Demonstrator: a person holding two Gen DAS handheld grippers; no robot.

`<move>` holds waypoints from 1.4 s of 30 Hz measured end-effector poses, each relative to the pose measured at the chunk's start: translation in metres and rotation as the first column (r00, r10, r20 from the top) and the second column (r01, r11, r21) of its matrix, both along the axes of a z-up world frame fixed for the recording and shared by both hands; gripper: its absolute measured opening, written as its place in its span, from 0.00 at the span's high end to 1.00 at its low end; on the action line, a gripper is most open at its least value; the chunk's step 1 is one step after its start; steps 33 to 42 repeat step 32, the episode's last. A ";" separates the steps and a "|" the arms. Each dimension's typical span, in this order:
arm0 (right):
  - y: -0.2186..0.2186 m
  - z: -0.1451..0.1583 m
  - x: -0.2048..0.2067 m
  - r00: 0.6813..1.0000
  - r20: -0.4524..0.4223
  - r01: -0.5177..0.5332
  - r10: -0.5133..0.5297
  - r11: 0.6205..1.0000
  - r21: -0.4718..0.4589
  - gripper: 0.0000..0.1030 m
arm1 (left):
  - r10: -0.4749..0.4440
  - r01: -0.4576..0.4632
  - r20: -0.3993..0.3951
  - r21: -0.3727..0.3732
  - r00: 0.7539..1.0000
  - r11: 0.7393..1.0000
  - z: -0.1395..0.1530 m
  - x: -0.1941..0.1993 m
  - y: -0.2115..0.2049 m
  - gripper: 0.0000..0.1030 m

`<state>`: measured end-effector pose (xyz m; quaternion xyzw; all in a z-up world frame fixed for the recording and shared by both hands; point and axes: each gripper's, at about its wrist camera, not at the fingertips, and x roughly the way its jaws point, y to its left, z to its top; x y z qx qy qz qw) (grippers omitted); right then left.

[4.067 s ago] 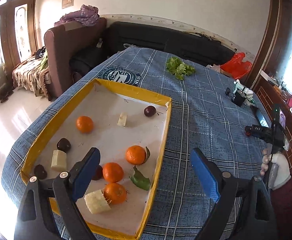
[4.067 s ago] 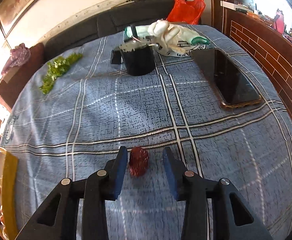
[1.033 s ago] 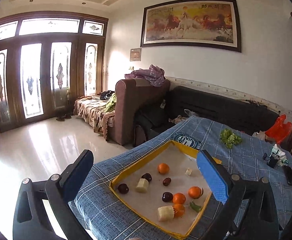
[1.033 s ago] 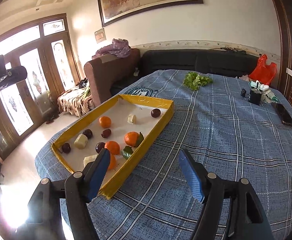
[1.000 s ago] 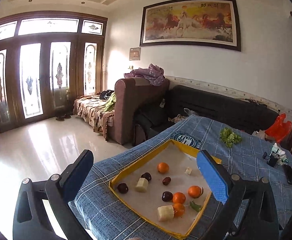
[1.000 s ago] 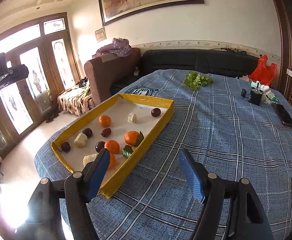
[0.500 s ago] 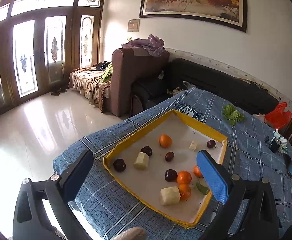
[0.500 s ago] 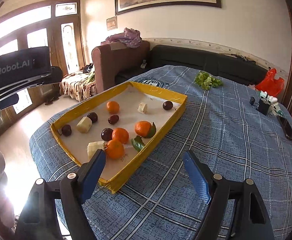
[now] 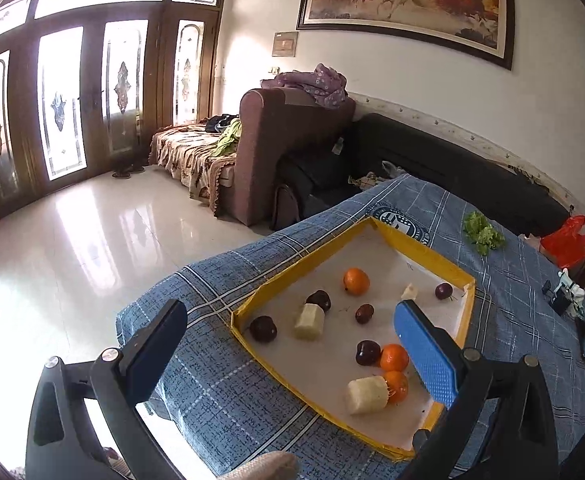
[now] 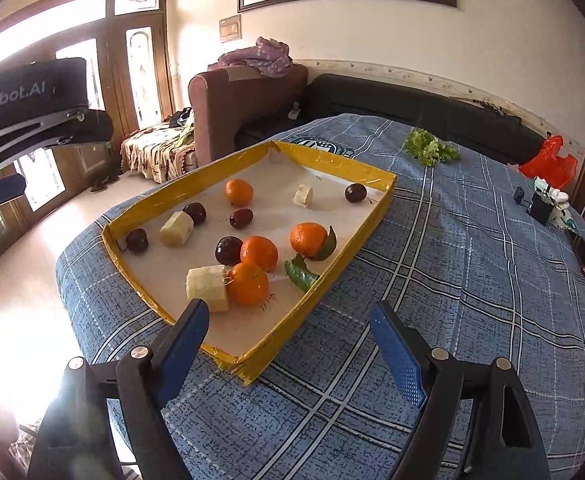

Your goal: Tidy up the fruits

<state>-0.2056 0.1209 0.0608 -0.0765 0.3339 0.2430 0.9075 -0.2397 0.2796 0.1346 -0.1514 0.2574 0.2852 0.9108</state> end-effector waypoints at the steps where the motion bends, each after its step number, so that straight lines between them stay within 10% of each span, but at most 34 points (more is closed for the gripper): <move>1: 0.001 0.000 0.000 1.000 0.000 -0.001 0.001 1.000 -0.003 0.16 | 0.003 -0.003 -0.001 -0.010 1.000 1.000 -0.002 0.000 0.002 0.00; 24: 0.020 -0.006 0.001 0.999 0.009 -0.035 0.036 0.998 -0.044 0.15 | -0.036 0.031 -0.040 -0.114 0.999 0.993 -0.025 0.018 0.017 0.00; 42: 0.014 -0.001 0.006 0.999 -0.003 -0.045 0.045 0.999 -0.013 0.15 | -0.041 0.040 -0.007 -0.050 0.999 0.998 -0.004 0.013 0.016 0.00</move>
